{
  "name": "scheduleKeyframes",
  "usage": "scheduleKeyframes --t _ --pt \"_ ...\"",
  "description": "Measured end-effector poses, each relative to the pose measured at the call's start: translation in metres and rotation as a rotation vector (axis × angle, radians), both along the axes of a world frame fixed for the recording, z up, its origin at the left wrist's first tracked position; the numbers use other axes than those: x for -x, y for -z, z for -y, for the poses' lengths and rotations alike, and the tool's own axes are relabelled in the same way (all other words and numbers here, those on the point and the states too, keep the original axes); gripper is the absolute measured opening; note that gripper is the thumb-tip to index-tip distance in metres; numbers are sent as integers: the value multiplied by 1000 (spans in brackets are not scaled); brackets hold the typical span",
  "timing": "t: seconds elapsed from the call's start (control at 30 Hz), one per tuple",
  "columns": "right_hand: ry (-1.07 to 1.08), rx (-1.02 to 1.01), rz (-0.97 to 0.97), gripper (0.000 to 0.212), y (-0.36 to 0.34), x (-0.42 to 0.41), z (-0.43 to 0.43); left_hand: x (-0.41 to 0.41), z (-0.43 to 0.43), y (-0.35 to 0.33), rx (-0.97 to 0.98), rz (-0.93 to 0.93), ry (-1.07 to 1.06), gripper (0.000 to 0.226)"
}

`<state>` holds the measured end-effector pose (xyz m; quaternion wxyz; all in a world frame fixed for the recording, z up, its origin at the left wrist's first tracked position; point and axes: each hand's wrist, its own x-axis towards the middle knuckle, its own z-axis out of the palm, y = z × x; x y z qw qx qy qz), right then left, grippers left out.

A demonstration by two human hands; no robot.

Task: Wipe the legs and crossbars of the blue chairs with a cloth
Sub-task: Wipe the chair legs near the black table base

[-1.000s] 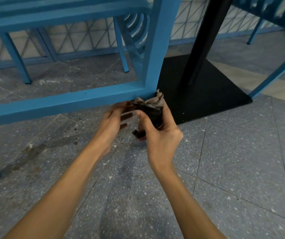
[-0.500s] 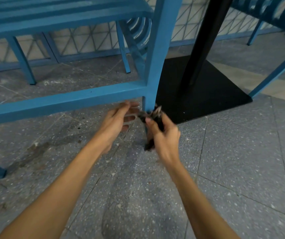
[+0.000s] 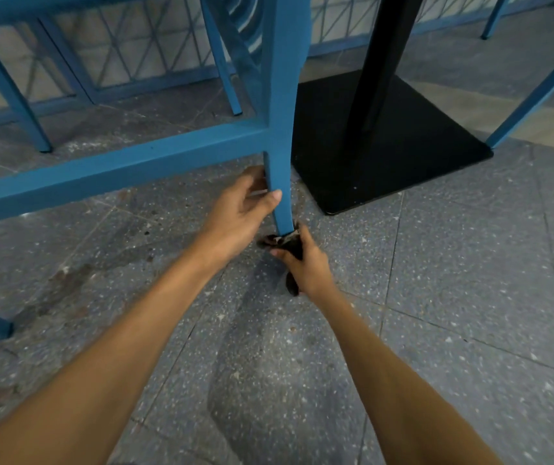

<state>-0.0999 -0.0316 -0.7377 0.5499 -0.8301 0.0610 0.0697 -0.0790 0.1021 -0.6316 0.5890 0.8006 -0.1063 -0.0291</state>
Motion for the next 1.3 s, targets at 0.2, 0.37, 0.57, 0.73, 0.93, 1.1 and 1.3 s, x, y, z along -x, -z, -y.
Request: scheduleKeyframes --t 0.2,0.37,0.57,0.73,0.93,1.1,1.3 --pt "-94 236 -37 69 -5 -15 15 -1 0 -1 -22 63 -21 23" --pt "-262 534 -16 52 -3 -35 34 0 0 -2 -6 64 -34 21" --pt "401 -122 -6 52 -7 -16 41 3 0 -1 13 52 -32 23" --pt "409 -278 -262 24 6 5 2 0 0 2 22 73 -39 26" --pt "646 -450 -299 31 4 10 -24 -1 -1 5 8 72 -26 28" --pt "708 -539 -371 30 9 22 2 -4 0 7 -38 80 -35 31" --pt "682 -425 -401 30 6 3 -19 -2 2 11 -62 73 -71 33"
